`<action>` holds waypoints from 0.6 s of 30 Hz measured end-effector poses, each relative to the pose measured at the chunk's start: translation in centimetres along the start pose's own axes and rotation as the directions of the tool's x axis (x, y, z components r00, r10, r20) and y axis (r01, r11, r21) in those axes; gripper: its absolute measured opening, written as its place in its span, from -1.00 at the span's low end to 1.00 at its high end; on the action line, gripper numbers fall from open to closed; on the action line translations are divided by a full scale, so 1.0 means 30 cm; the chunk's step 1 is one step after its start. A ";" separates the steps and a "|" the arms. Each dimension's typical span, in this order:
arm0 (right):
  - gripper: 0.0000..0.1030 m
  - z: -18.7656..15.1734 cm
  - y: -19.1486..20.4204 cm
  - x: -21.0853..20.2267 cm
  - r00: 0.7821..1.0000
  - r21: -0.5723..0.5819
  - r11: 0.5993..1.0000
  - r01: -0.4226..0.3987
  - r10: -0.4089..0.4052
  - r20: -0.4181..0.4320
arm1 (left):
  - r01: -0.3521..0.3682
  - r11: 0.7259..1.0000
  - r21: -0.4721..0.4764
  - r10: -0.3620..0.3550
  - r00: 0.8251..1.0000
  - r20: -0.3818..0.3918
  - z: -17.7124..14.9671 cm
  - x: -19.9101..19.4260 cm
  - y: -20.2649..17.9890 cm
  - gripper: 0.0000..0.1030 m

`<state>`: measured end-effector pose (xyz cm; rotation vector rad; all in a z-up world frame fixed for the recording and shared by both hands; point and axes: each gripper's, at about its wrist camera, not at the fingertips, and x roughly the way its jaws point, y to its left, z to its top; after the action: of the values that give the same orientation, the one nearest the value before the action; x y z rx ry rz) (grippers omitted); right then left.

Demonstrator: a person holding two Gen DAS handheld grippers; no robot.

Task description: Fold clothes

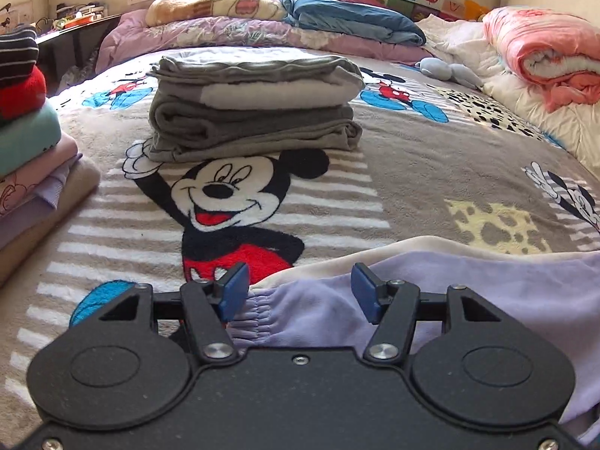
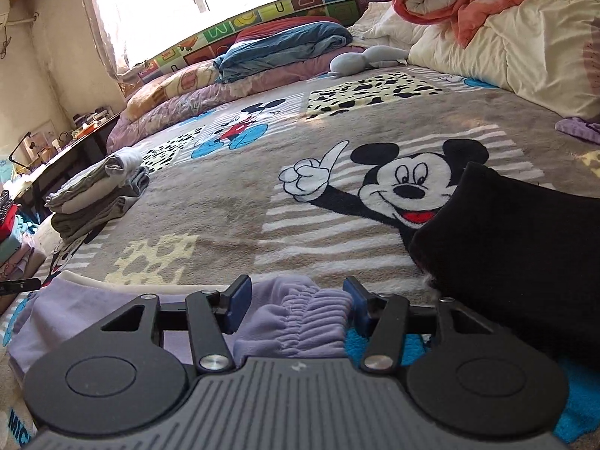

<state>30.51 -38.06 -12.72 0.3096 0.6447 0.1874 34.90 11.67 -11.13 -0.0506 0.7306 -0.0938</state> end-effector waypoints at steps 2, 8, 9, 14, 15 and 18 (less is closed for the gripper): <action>-0.13 -0.006 0.003 0.005 1.000 -0.006 1.000 -0.002 0.002 0.004 | -0.003 1.000 0.020 0.003 1.000 -0.003 -0.006 0.005 -0.012 0.14; -0.32 -0.011 0.014 0.009 1.000 -0.020 1.000 -0.014 0.014 0.017 | -0.046 0.989 0.138 0.047 0.999 -0.010 -0.023 0.034 -0.073 -0.10; -0.42 -0.013 0.019 0.008 1.000 -0.029 0.999 -0.013 0.014 0.020 | -0.054 0.987 0.151 0.055 0.998 -0.005 -0.027 0.033 -0.081 -0.47; -0.54 -0.010 0.031 -0.025 0.997 -0.051 0.999 0.005 -0.001 0.079 | -0.101 0.975 0.196 0.092 0.994 0.053 -0.029 0.005 -0.111 -0.94; -0.54 -0.008 0.032 -0.038 0.995 -0.050 0.999 0.007 -0.002 0.099 | -0.104 0.976 0.193 0.091 0.993 0.077 -0.028 -0.013 -0.111 -0.95; -0.55 -0.003 0.034 -0.093 0.986 -0.048 0.999 -0.010 0.018 0.165 | -0.110 0.977 0.180 0.084 0.985 0.149 -0.024 -0.071 -0.111 -0.96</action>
<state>28.19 -37.83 -10.89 0.2809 0.4733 0.1879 32.61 8.58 -9.99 0.1578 0.5793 -0.0645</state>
